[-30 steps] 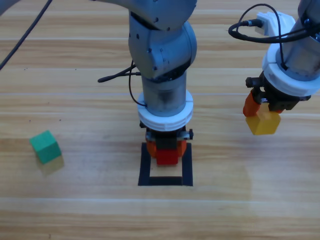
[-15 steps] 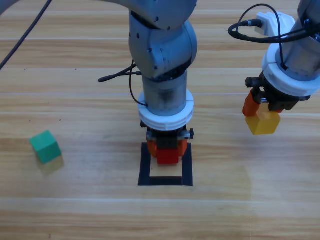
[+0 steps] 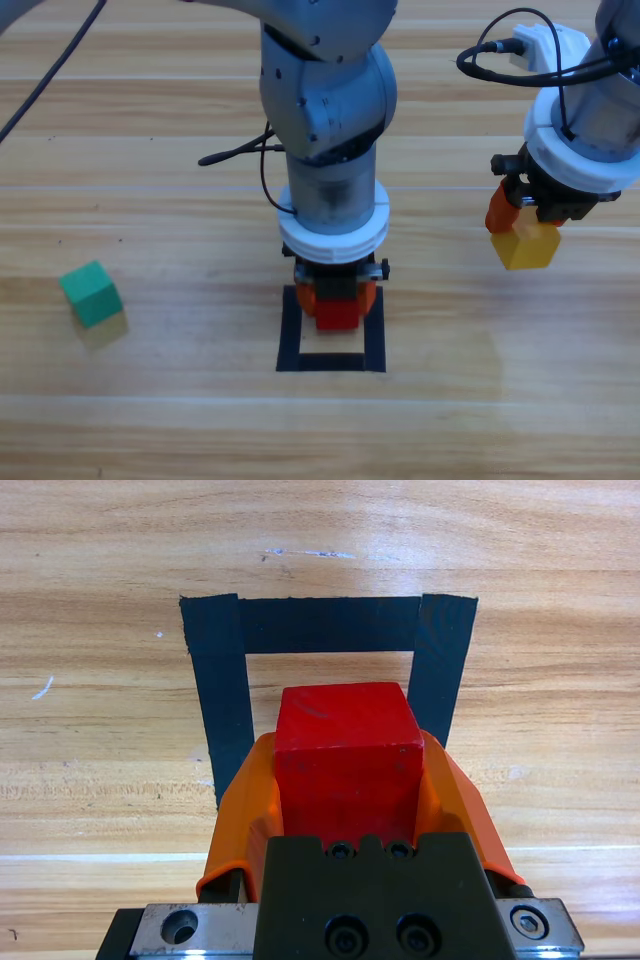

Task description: Stack the blocks in the rectangular block: red at the bottom, yellow in the middle, green on top

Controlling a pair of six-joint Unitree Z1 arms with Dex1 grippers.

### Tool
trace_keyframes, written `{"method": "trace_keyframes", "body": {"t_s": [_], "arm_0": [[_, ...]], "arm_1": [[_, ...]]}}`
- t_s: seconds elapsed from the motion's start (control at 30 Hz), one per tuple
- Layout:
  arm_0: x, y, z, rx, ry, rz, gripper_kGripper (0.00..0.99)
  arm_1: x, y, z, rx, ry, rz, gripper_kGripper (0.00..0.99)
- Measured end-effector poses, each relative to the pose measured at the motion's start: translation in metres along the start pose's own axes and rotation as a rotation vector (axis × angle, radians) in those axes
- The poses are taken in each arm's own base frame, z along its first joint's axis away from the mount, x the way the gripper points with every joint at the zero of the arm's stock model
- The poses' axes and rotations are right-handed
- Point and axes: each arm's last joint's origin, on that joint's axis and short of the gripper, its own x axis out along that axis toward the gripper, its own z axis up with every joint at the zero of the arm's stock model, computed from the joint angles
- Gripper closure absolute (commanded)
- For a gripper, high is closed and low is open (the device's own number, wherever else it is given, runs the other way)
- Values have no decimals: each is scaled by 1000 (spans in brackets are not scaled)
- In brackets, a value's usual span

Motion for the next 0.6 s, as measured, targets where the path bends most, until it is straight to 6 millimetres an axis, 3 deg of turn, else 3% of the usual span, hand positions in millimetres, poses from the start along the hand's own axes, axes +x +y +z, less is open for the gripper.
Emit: {"method": "trace_keyframes", "body": {"t_s": [0.23, 0.6], "arm_0": [[11, -1, 0, 1, 14, 21, 906], [12, -1, 0, 1, 14, 20, 893]], "arm_1": [[0, 0, 0, 0, 0, 0, 648], [0, 0, 0, 0, -1, 1, 648]]}}
